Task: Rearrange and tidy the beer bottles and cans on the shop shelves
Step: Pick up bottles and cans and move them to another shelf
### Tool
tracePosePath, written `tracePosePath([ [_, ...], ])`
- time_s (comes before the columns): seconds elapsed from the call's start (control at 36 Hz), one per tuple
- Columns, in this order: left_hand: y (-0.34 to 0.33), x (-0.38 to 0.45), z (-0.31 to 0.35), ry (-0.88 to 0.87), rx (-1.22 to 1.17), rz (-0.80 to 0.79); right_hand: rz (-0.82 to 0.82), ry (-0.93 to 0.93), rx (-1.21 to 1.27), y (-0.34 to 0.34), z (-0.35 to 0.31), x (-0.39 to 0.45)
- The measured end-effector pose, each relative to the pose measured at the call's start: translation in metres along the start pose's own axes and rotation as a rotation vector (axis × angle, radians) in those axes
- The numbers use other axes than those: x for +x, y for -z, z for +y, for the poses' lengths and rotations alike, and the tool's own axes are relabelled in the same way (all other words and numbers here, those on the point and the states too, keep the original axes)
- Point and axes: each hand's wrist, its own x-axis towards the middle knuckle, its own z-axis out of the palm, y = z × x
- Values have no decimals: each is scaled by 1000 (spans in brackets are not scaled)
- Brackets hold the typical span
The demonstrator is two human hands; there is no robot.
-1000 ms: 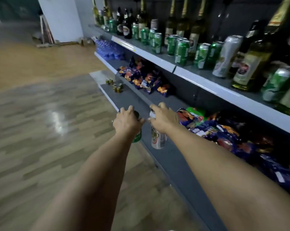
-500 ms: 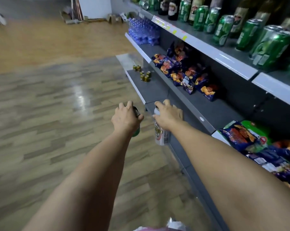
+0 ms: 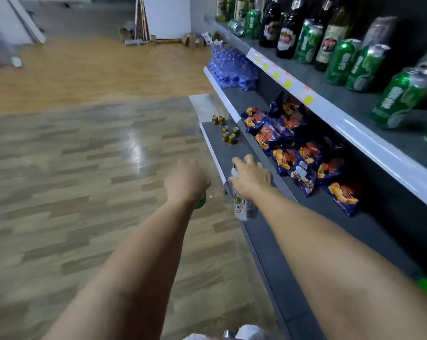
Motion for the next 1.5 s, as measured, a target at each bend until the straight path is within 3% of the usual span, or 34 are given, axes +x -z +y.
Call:
tracePosePath([
  [0.36, -3, 175, -17, 50, 1, 25, -24, 44, 1, 4, -29, 179],
  [0.89, 34, 481, -81, -139, 27, 20, 48, -50, 42, 28, -144, 461],
  [1.5, 28, 798, -46, -181, 10, 38, 110, -89, 47, 56, -123, 774],
])
